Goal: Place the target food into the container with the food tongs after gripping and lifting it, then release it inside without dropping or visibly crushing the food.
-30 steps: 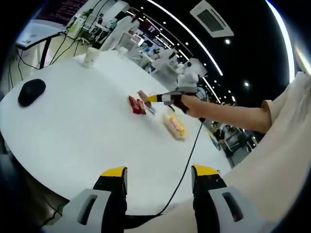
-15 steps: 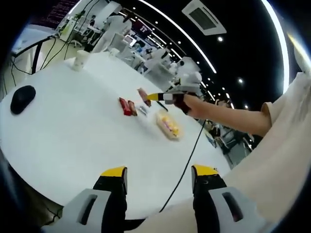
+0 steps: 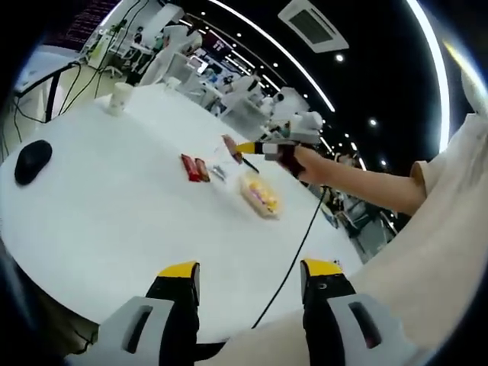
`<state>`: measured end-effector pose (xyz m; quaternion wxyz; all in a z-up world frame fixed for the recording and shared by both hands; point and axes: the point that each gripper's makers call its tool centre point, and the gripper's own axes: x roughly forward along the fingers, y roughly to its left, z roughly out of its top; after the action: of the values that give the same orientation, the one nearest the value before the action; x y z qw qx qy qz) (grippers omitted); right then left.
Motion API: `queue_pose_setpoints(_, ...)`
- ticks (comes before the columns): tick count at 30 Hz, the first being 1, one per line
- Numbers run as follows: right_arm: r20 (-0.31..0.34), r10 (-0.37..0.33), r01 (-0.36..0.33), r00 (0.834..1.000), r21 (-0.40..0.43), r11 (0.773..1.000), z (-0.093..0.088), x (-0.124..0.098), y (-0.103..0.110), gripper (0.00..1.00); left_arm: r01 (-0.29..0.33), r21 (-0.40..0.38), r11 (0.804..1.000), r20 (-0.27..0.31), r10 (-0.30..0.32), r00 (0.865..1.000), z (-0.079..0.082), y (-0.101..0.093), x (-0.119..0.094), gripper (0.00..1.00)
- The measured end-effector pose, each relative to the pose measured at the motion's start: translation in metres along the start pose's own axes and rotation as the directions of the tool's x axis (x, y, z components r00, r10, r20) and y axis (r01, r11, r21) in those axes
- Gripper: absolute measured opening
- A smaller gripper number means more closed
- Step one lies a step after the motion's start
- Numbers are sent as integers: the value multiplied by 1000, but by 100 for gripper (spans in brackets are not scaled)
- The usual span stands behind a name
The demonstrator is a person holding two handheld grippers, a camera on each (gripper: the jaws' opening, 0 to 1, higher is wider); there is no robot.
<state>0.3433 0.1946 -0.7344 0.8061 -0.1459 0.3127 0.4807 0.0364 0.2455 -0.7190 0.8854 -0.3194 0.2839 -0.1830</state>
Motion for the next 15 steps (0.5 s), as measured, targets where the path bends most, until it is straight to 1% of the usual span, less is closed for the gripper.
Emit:
queue_pose_setpoints(9, 19, -24, 23, 1000, 21, 1000, -1, -16, -6, 21, 20, 18, 1000, -7, -20, 1000, -1, -7, 2, 53)
queue_pose_setpoints(15, 33, -50, 48, 998, 40, 998, -2, -30, -18, 21, 22, 20, 1000, -7, -22, 1000, -2, -8, 1, 53)
